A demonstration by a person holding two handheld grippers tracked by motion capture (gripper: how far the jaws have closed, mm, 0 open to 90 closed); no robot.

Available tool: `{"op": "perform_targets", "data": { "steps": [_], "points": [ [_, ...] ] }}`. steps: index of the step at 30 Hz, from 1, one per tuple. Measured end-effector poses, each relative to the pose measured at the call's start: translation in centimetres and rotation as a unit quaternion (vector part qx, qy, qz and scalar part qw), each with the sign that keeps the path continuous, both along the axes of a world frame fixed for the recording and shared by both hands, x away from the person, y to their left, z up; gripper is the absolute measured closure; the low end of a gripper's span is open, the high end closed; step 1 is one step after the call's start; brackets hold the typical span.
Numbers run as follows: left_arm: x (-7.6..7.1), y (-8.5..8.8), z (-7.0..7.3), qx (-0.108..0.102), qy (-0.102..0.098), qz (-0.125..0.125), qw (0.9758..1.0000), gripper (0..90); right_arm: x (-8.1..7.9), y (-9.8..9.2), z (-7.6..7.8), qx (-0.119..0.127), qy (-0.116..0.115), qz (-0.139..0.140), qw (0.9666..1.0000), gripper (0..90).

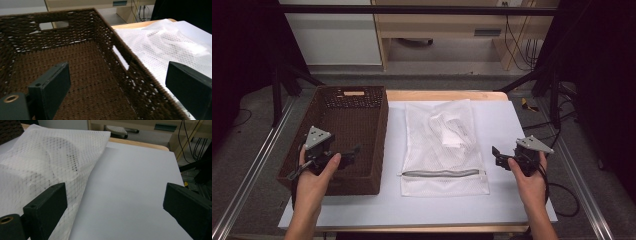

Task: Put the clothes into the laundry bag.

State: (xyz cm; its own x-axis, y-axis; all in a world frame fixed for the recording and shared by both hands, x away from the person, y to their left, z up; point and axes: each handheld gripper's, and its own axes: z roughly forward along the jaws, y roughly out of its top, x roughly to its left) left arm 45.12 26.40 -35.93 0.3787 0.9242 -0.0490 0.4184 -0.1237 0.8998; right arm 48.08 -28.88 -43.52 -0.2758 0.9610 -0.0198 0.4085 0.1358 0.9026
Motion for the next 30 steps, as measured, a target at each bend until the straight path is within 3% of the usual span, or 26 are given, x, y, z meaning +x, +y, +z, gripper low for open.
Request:
{"op": "perform_targets", "data": {
  "steps": [7, 15, 24, 30],
  "points": [
    [0.2, 1.7, -0.1, 0.014, 0.002, 0.017, 0.9998, 6.4, 0.2, -0.7, -0.4, 0.005, 0.011, -0.014, 0.9998, 5.9],
    [0.3, 3.5, -0.4, 0.022, 0.007, 0.04, 0.9989, 6.5, 0.6, -1.8, -1.5, 0.006, 0.045, -0.042, 0.9981, 7.1],
    [0.6, 4.0, -0.9, 0.033, 0.017, 0.047, 0.9982, 6.7, 1.0, -1.6, -3.1, -0.013, 0.09, -0.04, 0.9951, 7.0],
    [0.5, 3.8, -0.9, 0.035, 0.016, 0.044, 0.9983, 6.7, 1.2, -1.6, -3.8, -0.008, 0.096, -0.04, 0.9945, 7.2]
  ]
}}
